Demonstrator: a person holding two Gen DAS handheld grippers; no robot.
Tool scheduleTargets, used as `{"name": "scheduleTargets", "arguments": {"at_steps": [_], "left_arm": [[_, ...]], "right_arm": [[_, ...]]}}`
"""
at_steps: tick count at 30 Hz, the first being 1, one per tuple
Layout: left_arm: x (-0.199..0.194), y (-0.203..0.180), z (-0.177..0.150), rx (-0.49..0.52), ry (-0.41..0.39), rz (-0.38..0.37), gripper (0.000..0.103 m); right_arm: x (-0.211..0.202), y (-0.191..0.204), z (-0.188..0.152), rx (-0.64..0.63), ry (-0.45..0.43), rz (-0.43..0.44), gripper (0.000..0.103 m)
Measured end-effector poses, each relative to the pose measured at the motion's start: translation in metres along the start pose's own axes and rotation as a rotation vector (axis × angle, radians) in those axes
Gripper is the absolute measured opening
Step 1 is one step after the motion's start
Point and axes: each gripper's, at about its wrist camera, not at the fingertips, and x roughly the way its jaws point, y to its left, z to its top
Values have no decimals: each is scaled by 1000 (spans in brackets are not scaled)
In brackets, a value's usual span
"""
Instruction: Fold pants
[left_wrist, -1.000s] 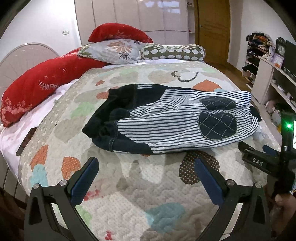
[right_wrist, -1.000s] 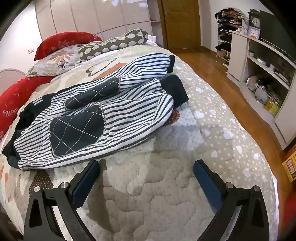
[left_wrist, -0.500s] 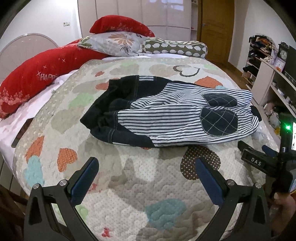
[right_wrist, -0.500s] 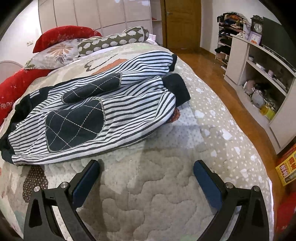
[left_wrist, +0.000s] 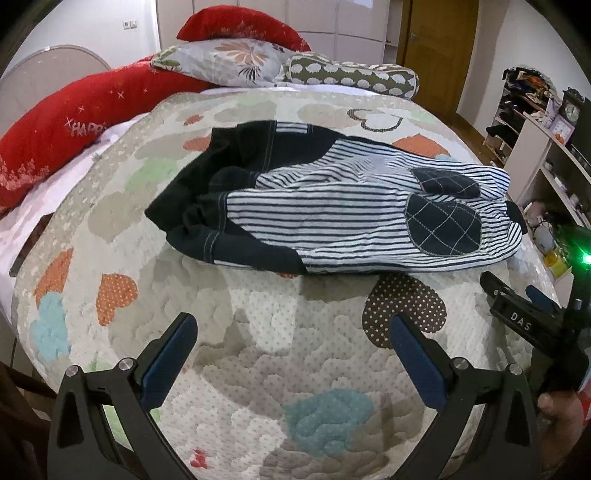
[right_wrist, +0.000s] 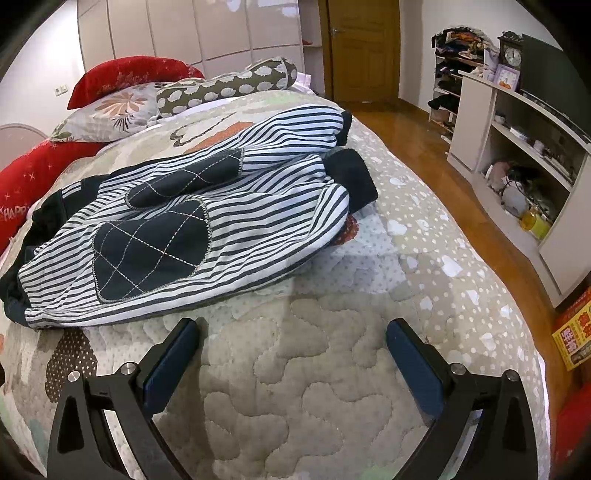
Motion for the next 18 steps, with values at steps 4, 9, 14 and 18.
{"name": "scheduleTargets", "arguments": {"at_steps": [4,9,14,18], "left_arm": [[-3,10,7,-3,-17,-15,103],[-14,50,37,-54,-62,-41,103],[4,81,96,-46,-46,-35,103],[37,76,144,62,-24,-24,103]], "right_arm": [[-2,-2,-3,-2,0,17,103],[-14,-9,10,-33,56,106,94],[-49,-33,48,-45,-18,197,92],[-38,-33,89,-128,-3,185,92]]}}
